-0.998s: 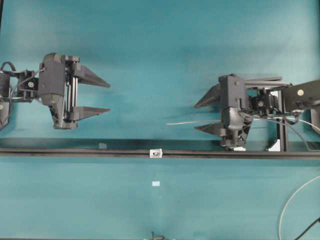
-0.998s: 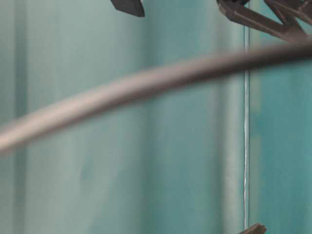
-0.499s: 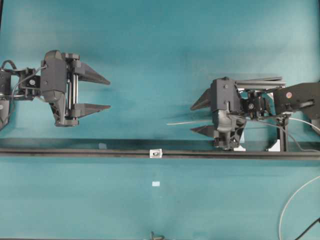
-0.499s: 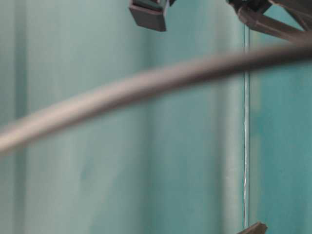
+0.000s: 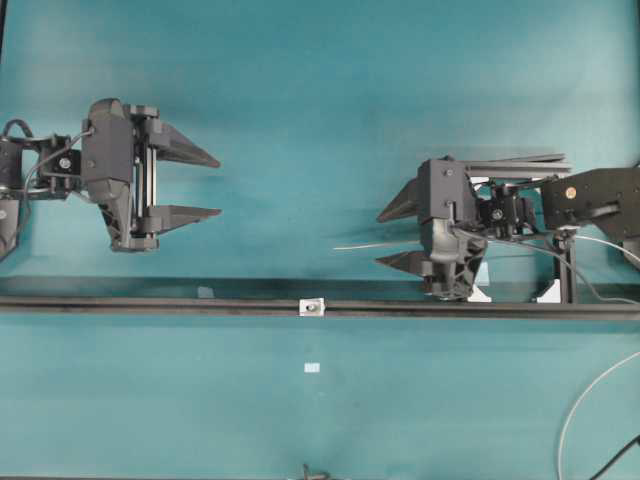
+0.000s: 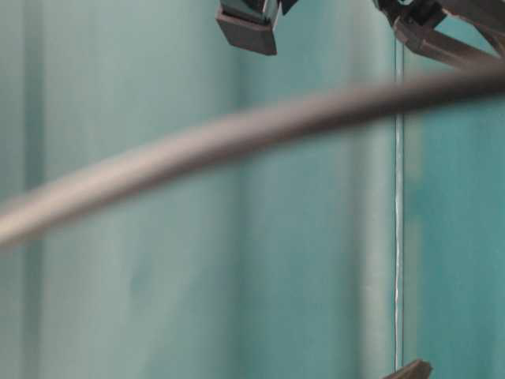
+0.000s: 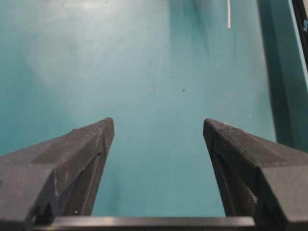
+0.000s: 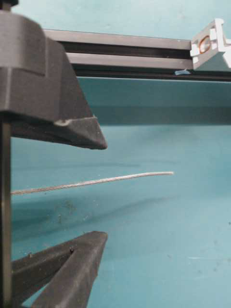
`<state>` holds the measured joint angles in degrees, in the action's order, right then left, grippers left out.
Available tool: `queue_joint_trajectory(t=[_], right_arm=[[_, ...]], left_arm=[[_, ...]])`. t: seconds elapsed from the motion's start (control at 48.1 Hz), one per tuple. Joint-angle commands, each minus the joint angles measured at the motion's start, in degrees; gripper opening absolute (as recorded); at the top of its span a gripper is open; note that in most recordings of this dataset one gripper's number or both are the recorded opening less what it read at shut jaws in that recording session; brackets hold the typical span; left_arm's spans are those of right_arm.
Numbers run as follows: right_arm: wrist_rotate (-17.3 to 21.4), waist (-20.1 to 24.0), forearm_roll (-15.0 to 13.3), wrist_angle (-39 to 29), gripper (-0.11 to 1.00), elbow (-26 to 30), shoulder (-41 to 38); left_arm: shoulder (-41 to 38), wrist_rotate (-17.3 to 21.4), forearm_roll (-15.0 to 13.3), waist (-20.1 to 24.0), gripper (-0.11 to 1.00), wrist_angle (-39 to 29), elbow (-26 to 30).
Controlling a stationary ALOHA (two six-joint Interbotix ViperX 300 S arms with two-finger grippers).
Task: Insert the wire through the hole in the metal fitting marked with a red label.
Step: 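Close the right gripper on the white wire's end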
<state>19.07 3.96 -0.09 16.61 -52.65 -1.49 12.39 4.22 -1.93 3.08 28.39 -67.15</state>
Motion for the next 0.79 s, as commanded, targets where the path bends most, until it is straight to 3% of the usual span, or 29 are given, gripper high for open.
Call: queue_joint_trajectory(t=[0.0, 0.229, 0.769], right_arm=[[0.2, 0.2, 0.1, 0.7, 0.77, 0.7, 0.4], [0.2, 0.2, 0.1, 0.9, 0.49, 0.5, 0.2], [0.2, 0.2, 0.1, 1.1, 0.47, 0.6, -0.4]], left_arm=[[0.4, 0.1, -0.1, 0.2, 0.94, 0.4, 0.8], [0.4, 0.1, -0.1, 0.2, 0.94, 0.5, 0.9], [0.4, 0.1, -0.1, 0.4, 0.94, 0.5, 0.9]])
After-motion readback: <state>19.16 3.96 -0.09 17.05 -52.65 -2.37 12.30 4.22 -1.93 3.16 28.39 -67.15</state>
